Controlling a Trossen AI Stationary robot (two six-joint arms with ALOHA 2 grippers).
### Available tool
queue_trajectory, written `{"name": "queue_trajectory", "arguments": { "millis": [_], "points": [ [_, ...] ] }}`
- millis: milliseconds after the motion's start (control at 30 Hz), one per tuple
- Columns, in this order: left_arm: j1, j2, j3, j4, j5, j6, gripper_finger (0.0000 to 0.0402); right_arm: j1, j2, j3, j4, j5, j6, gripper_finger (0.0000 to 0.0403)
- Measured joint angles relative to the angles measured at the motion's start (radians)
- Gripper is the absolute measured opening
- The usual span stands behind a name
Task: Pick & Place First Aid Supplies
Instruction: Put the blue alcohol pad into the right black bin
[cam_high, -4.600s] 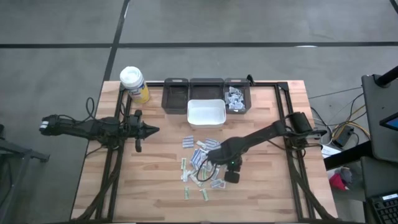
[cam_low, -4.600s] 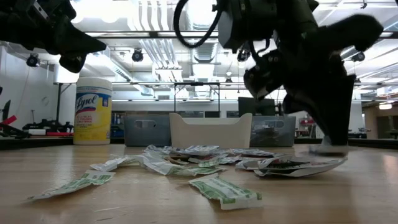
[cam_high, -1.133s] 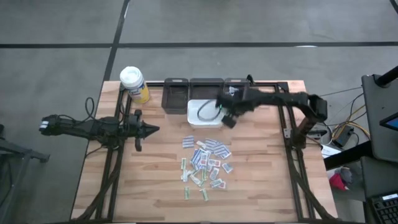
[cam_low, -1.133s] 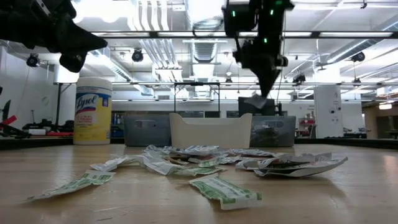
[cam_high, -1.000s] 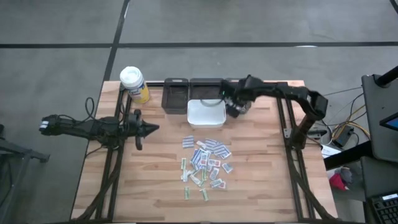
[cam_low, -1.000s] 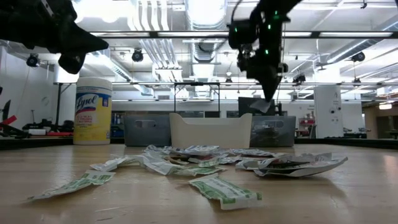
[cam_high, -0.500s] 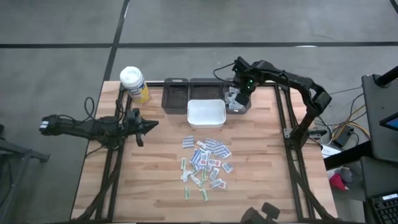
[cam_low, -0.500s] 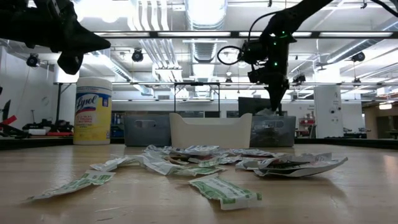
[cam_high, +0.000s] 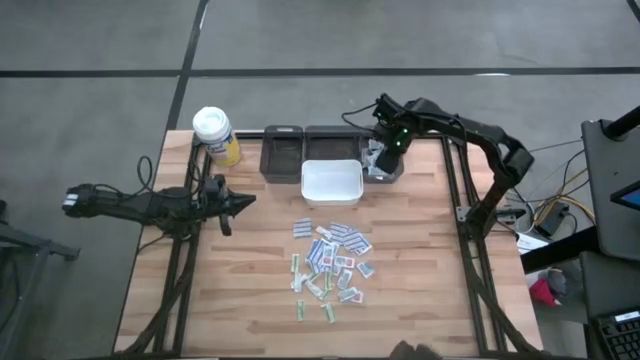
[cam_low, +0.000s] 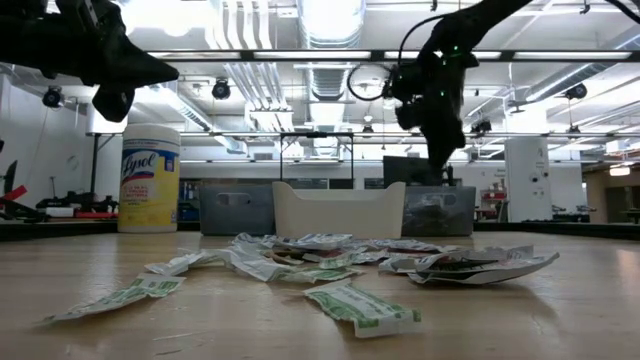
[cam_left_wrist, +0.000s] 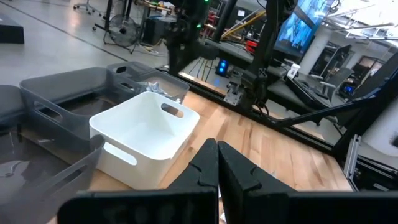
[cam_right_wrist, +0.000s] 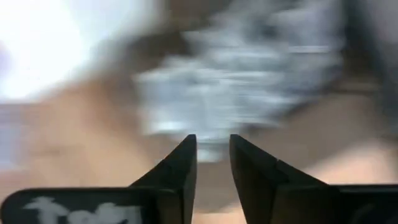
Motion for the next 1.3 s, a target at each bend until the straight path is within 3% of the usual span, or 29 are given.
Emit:
{"name": "queue_trajectory", "arguments": {
  "millis": [133, 167, 233, 500, 700, 933, 1300],
  "points": [
    [0.0, 0.0, 0.0, 0.0, 0.002, 0.0, 0.0, 0.067, -0.03, -0.004, -0.079, -0.453, 0.09, 0.0102],
    [0.0, 0.0, 0.0, 0.0, 0.002, 0.0, 0.0, 0.098, -0.042, -0.007, -0.094, -0.529, 0.104, 0.0102],
    [0.0, 0.0, 0.0, 0.0, 0.002, 0.005, 0.0, 0.183, -0.07, -0.015, -0.111, -0.573, 0.138, 0.0099],
    [0.0, 0.0, 0.0, -0.002, 0.012, 0.046, 0.0, 0.577, -0.13, -0.082, -0.087, -0.412, 0.333, 0.0084],
    [0.0, 0.0, 0.0, -0.003, 0.012, 0.081, 0.0, 0.788, -0.092, -0.116, 0.113, -0.313, 0.582, 0.0092],
    [0.0, 0.0, 0.0, -0.017, 0.011, 0.107, 0.0, 0.869, -0.015, -0.118, 0.221, -0.19, 0.734, 0.0124],
    [0.0, 0.0, 0.0, -0.03, 0.036, 0.109, 0.0, 0.872, 0.132, -0.131, 0.226, -0.179, 0.832, 0.0162]
  ]
}}
